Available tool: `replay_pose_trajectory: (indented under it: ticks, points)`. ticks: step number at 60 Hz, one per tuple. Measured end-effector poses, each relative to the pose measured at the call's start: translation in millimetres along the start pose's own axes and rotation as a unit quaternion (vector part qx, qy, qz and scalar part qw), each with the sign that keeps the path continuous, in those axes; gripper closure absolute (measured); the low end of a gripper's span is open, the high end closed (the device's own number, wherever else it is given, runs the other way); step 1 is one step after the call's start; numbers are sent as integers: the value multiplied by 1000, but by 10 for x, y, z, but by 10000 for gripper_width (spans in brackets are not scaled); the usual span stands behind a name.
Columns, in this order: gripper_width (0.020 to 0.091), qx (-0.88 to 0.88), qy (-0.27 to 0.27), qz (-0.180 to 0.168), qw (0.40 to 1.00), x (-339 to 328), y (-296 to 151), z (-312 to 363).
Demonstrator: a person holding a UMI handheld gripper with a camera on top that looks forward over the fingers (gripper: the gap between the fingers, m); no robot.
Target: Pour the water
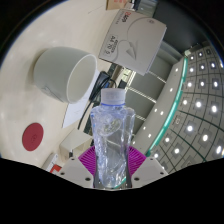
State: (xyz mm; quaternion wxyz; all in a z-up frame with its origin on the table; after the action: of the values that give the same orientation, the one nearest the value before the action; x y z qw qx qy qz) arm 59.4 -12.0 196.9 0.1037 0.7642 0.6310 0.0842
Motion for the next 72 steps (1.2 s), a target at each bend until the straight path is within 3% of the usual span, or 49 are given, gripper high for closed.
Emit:
replay_pose_trajectory:
  ticks: [16,28,36,52,63,72]
  points:
    - [730,-11,-4,-9,1000,58,-41,-42]
    - [729,211,-47,20,976,-29,103,-268]
    - [728,424,-87,31,901,-132,230,-452]
    - [728,713,-183,20,677,-195,372,-144]
    - [728,754,-225,-2,617,-153,394,388]
    - [726,774,-258,0,578,-76,395,782]
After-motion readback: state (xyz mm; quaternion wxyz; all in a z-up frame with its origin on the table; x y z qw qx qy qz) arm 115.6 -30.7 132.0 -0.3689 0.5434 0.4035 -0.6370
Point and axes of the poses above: the point between the fingertips, and its own axes, seen from behind it with the camera up: z to the left, y down, x forward, the way the camera looks, the point moved 10 cm from there along -x, backward, against the way the camera looks, and after that the axes turned 9 degrees about x, right-handed, at the moved point
